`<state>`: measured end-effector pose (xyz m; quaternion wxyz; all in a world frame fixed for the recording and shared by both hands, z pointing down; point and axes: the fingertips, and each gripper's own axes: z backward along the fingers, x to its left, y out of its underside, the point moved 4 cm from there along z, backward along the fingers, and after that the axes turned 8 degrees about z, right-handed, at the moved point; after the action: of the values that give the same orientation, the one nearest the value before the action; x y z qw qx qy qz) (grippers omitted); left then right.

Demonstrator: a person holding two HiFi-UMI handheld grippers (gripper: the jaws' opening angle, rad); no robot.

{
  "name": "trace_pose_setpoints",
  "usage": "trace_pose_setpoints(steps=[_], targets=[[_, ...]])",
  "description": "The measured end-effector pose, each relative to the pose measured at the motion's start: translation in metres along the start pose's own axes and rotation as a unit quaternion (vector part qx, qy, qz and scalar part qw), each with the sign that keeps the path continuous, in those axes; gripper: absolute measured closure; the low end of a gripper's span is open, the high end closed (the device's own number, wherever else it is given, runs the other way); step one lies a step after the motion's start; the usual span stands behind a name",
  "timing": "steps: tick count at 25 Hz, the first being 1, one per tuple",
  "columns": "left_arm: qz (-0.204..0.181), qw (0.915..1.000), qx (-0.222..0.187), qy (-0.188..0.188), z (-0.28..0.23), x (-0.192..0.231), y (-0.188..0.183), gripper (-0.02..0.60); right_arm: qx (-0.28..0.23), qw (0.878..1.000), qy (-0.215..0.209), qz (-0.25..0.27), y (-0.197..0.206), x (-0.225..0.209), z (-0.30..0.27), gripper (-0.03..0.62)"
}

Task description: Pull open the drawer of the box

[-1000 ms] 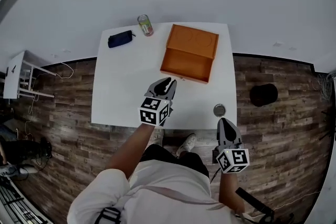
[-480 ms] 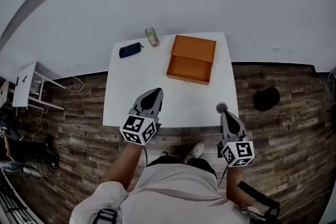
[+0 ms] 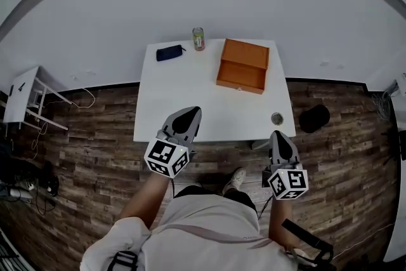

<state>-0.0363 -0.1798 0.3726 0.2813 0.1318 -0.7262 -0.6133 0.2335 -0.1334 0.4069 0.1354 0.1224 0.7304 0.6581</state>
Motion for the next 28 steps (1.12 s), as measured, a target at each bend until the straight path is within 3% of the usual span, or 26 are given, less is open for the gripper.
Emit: trace_pose_setpoints(steps=[6,13,28], targets=[[0.001,0.9997,0.005,0.024,0.049,0.008,0.003,0.571,0.001,0.999,0.031,0.009,-0.01,0.045,0.027,0.592],[0.02,0.9994,-0.002,0.028,0.074,0.008,0.005,0.571,-0.003,0.999,0.033,0.032,-0.026,0.067,0.041,0.592],[0.032,0.9993,-0.012,0.015,0.058,-0.04,0.003,0.571,-0.01,0.999,-0.008,0.044,-0.04,0.037,0.048,0.592]])
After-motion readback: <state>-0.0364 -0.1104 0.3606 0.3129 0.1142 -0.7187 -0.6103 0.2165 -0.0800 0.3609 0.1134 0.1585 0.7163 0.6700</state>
